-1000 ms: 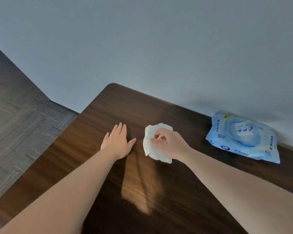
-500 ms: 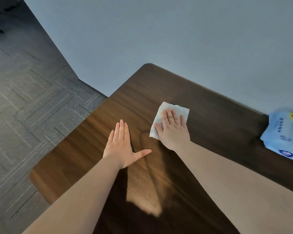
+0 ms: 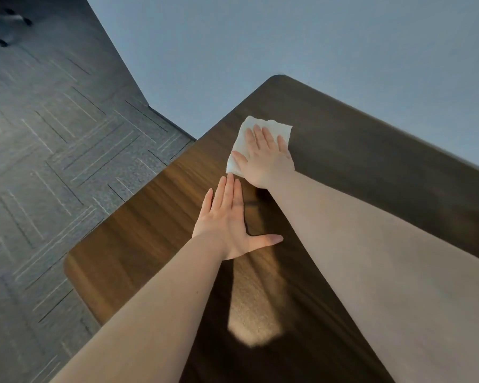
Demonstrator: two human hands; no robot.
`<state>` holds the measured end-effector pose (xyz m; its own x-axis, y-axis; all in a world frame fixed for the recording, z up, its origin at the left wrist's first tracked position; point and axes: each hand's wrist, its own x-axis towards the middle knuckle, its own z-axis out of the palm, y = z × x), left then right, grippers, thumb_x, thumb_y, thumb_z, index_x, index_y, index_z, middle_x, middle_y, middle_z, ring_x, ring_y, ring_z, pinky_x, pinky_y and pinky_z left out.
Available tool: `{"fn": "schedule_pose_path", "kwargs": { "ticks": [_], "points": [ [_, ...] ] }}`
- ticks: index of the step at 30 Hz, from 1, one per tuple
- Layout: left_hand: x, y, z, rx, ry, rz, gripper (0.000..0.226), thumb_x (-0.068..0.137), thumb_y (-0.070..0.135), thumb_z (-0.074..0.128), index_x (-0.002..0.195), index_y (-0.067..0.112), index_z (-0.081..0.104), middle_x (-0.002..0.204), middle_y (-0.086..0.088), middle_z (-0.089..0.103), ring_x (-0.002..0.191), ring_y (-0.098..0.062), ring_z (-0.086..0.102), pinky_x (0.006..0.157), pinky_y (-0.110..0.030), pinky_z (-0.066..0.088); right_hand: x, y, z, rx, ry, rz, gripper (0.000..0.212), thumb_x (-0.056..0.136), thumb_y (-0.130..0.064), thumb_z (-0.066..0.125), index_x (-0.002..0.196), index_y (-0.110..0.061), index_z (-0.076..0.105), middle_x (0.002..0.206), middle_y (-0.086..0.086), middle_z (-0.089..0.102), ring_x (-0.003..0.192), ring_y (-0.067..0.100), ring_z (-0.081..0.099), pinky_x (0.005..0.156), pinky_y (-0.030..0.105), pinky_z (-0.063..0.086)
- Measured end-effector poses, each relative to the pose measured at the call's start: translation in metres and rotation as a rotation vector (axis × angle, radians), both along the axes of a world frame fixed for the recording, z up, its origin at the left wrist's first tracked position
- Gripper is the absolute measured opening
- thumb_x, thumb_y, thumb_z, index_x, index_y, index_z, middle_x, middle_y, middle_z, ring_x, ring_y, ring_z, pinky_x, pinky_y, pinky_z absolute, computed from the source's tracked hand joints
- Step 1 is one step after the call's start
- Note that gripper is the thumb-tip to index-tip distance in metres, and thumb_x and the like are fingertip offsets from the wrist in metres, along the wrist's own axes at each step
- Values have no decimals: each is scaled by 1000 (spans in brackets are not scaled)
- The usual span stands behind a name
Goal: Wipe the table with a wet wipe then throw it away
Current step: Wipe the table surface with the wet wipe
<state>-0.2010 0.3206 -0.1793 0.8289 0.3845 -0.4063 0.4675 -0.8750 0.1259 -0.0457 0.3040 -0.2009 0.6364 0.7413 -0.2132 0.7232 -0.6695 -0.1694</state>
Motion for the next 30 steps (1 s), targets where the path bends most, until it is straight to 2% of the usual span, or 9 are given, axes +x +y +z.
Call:
{"fn": "schedule_pose_path", "kwargs": {
  "ticks": [3,8,12,15,23,30],
  "points": [
    [2,-2,0,14,-4,5,132,54,97,23,146,12,-17,157,-6,-22,144,-23,-19,118,-44,-6,5,-25,1,10,35,-27,66,97,-53,10,151,-18,-4,161,3,-6,148,21,-7,118,44,-5],
    [3,-5,4,85,55,-35,133,55,97,16,146,5,-16,157,-12,-20,144,-25,-17,117,-43,-3,5,-105,0,-24,77,-197,68,95,-56,6,150,-19,-7,161,1,-10,147,18,-11,118,40,-9],
    [5,-31,4,103,-13,-171,116,68,89,9,148,7,-10,159,-10,-13,146,-22,-10,119,-39,2,-6,-195,0,-57,90,-372,68,94,-58,4,150,-21,-10,160,0,-12,147,16,-13,118,39,-9],
    [19,-84,3,83,-70,-357,109,72,86,7,149,10,-6,160,-7,-8,146,-20,-6,119,-37,4,-20,-275,4,-102,83,-495,69,93,-59,3,149,-22,-15,160,0,-16,146,17,-14,119,40,-7],
    [69,-258,16,-8,-42,-775,96,78,78,9,147,15,-14,158,-1,-18,144,-14,-16,116,-35,-6,-67,-478,13,-172,126,-843,69,94,-57,5,148,-21,-18,159,0,-17,146,16,-13,119,39,-6],
    [86,-433,5,-67,-83,-1009,88,84,73,10,148,17,-12,158,1,-16,144,-12,-16,119,-36,-5,-106,-665,15,-174,128,-1213,69,94,-58,6,149,-21,-12,160,-1,-13,147,15,-11,118,38,-5]
  ]
}}
